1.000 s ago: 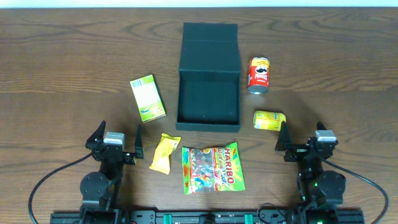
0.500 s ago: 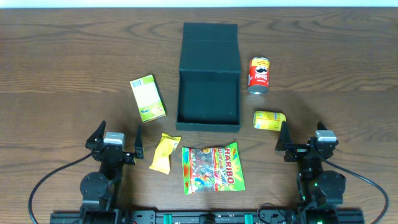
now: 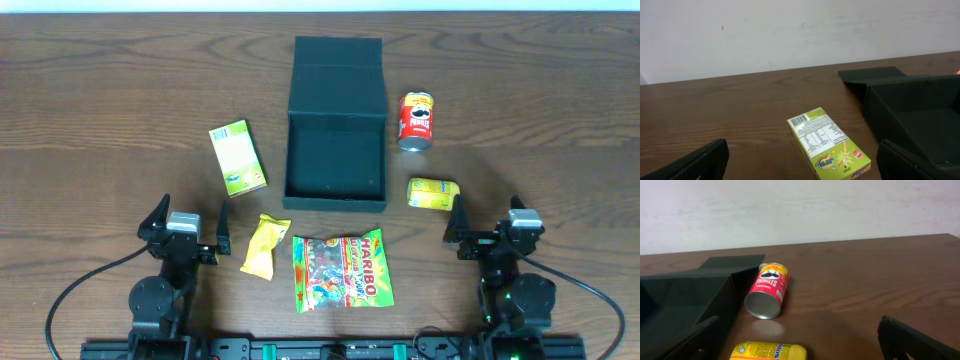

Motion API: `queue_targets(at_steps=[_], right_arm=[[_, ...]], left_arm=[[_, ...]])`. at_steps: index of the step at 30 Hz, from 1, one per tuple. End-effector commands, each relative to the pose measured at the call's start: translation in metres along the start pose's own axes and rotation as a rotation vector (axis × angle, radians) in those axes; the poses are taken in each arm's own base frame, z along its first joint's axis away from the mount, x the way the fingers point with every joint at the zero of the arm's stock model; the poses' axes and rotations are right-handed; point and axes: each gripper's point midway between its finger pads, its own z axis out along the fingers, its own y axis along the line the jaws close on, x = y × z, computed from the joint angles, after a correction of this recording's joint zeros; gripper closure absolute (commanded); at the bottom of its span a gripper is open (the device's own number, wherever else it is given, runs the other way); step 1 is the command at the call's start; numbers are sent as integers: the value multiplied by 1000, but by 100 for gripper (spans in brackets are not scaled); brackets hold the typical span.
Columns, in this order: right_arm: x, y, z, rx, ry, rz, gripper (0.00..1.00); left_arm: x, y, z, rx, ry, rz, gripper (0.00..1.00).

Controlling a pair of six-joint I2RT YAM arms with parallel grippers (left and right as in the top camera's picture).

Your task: Pack container

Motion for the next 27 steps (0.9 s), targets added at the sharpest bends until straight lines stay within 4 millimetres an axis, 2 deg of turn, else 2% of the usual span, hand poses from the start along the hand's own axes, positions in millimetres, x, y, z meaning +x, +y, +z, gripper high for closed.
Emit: queue_targets(at_steps=[1,4,9,14,21,24,27], right_arm=[[-13,0,-5,3,3,24,1],[-32,-1,-14,23,3,42,1],[-75,-7,-38,80,-23,104,1],[-105,0,-53,64,-5,196,1],[-112,42,-48,-129,207,315,1],[-111,72,-44,-288,316,352,1],[-103,89,-39,-370,414,428,2]], left_arm=[[18,-1,0,7,64,-3,5],[18,-1,0,7,64,-3,5],[18,-1,0,7,64,-3,5],[18,-1,0,7,64,-3,5],[18,-1,0,7,64,-3,5],[18,-1,0,7,64,-3,5],[18,-1,0,7,64,-3,5]])
